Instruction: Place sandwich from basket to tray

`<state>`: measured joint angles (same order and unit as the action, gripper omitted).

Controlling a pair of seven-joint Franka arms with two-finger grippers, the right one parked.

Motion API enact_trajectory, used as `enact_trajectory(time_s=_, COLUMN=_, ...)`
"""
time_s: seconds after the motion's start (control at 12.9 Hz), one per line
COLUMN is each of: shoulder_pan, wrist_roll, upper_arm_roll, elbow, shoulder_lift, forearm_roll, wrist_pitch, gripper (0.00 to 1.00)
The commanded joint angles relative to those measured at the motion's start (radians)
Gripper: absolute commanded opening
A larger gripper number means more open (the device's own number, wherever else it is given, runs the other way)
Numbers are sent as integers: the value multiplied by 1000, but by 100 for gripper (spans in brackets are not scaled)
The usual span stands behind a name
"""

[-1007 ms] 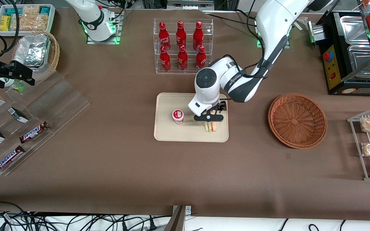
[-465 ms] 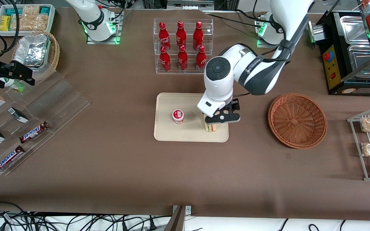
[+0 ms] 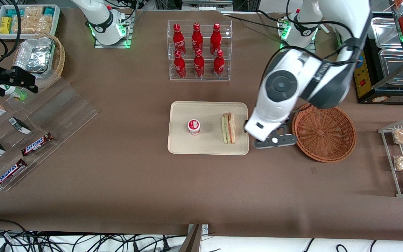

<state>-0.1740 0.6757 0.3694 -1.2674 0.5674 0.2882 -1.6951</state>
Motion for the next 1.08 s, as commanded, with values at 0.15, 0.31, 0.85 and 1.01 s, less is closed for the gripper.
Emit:
enact_trajectory(time_s=0.15, shoulder_pan=126, wrist_roll=-203, upper_arm_roll=9, elbow=59, shoulder_lift=-26, forearm_roll=-64, wrist_pitch=81, gripper=100)
enact_trajectory(time_s=0.31, shoulder_pan=157, wrist_roll=-284, upper_arm_roll=8, elbow=60, shoulder_lift=-34, forearm_roll=-69, wrist_pitch=124, gripper=100)
enact_trajectory(time_s=0.85, shoulder_pan=156, wrist_roll=-638, upper_arm_roll=-211, elbow=140, shoulder_lift=-52, forearm_roll=-200, wrist_pitch=204, gripper=100)
enact_trajectory(time_s=1.01, shoulder_pan=154, wrist_roll=-746, upper_arm_roll=-271, elbow=140, shoulder_lift=-57, forearm_roll=-257, wrist_pitch=204, gripper=100)
